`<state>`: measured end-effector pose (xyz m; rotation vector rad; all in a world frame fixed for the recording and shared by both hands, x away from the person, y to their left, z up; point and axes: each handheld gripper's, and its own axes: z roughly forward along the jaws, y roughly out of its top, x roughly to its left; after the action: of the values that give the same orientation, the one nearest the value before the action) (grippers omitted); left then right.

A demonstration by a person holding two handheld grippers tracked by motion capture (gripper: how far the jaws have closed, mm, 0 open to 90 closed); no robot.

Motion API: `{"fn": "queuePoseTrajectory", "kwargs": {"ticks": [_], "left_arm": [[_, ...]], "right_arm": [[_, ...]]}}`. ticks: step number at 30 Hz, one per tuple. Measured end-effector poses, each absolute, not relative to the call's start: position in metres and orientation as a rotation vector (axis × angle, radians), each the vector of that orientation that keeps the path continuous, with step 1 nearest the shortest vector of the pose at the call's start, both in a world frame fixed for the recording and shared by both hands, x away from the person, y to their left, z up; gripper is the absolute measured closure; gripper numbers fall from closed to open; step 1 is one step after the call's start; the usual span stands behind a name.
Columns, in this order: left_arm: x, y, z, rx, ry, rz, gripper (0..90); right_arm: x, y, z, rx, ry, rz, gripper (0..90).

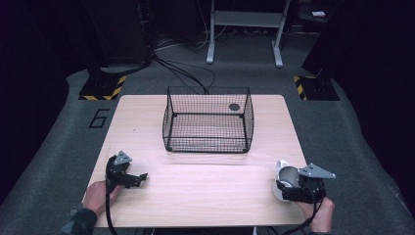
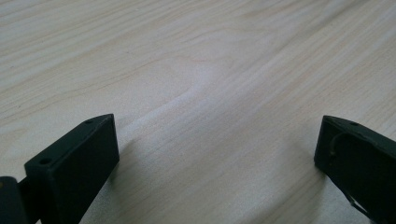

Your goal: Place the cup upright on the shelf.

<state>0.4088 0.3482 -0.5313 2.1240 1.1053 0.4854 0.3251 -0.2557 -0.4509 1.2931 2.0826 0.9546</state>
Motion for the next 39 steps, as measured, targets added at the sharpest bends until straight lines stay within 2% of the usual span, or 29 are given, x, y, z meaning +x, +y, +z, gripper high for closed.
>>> {"fn": "queuePoseTrajectory", "kwargs": {"ticks": [39], "left_arm": [[0.409,0.348,-0.531,2.124,1.105,0.485,0.0]], "right_arm": [[0.351,-0.201,-0.428,1.116,2.194,1.022,5.5]]}}
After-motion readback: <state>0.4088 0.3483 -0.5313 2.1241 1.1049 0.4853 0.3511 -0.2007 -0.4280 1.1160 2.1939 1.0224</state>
